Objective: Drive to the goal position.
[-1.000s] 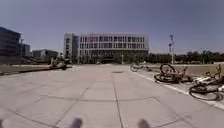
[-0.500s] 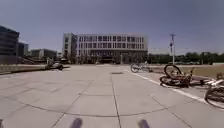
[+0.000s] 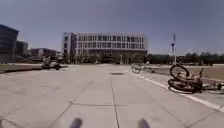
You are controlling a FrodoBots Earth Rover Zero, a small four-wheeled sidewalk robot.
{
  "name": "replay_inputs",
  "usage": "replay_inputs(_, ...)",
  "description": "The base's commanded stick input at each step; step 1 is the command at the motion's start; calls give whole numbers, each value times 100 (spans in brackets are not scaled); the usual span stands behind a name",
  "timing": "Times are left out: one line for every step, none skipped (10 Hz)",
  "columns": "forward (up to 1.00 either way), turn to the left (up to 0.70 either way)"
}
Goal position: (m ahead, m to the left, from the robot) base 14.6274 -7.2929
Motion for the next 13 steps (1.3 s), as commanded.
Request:
replay_inputs(100,0)
replay_inputs(100,0)
replay_inputs(100,0)
replay_inputs(100,0)
replay_inputs(100,0)
replay_inputs(100,0)
replay_inputs(100,0)
replay_inputs(100,0)
replay_inputs(100,0)
replay_inputs(100,0)
replay_inputs(100,0)
replay_inputs(100,0)
replay_inputs(100,0)
